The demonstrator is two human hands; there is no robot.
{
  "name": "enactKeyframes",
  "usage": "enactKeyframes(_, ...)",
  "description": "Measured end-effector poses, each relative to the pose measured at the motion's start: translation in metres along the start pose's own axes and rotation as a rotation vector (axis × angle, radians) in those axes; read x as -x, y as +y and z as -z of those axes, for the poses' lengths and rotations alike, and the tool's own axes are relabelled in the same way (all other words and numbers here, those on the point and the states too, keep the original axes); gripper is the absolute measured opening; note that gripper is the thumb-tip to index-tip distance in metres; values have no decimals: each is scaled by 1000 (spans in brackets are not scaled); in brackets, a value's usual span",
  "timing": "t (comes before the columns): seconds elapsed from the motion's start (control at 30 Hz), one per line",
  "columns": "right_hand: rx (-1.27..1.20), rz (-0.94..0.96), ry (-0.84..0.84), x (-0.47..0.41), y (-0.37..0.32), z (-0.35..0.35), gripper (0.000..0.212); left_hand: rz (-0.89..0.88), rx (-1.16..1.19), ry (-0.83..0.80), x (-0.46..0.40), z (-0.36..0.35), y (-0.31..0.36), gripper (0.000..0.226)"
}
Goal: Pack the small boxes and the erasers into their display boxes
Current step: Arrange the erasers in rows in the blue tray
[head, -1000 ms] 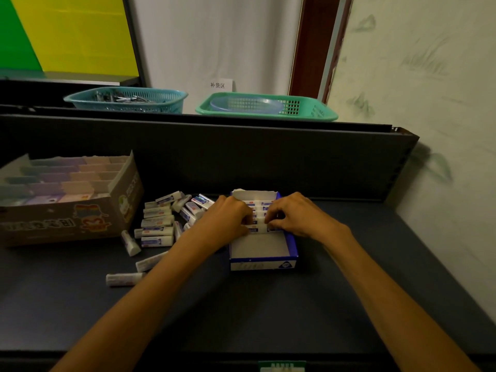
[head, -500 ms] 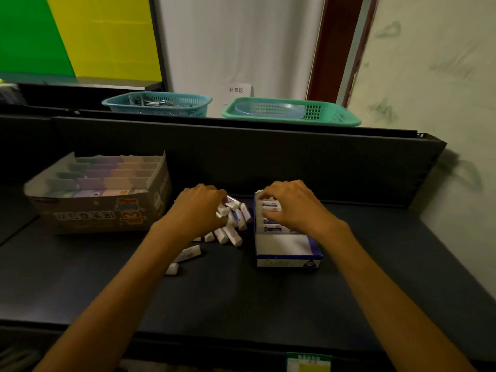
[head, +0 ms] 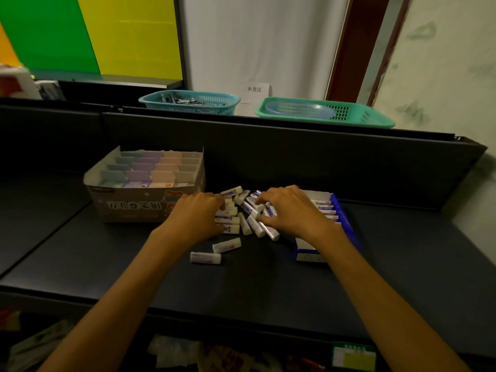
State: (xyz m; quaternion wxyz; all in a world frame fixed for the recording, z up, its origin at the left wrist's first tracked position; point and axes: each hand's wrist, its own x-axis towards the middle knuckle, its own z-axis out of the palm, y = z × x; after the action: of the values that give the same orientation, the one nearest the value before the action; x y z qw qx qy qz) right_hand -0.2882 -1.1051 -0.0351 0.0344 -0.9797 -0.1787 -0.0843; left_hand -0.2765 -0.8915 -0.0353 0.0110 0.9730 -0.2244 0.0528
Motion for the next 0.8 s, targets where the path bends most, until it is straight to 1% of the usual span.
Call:
enactKeyframes(0.23, -52, -42, -55, 1, -20, -17, 39, -63, 14, -25, 3, -11, -4, 42)
enactKeyframes(0.43, -45, -80, -59, 4, -25, -20, 35, -115, 102, -74, -2, -18, -2, 40)
enactKeyframes(0.53, -35, -95, -54, 7, -27, -19, 38, -117, 120, -85, -5, -18, -1, 40)
enactKeyframes(0.67, 9, -130, -47, 6, -28, -23, 40, -119, 135, -148, -11, -20, 0, 40)
enactKeyframes(0.8, 14, -186, -52, 2, -29, -29, 45, -115, 139, -270, -15, -20, 1, 42)
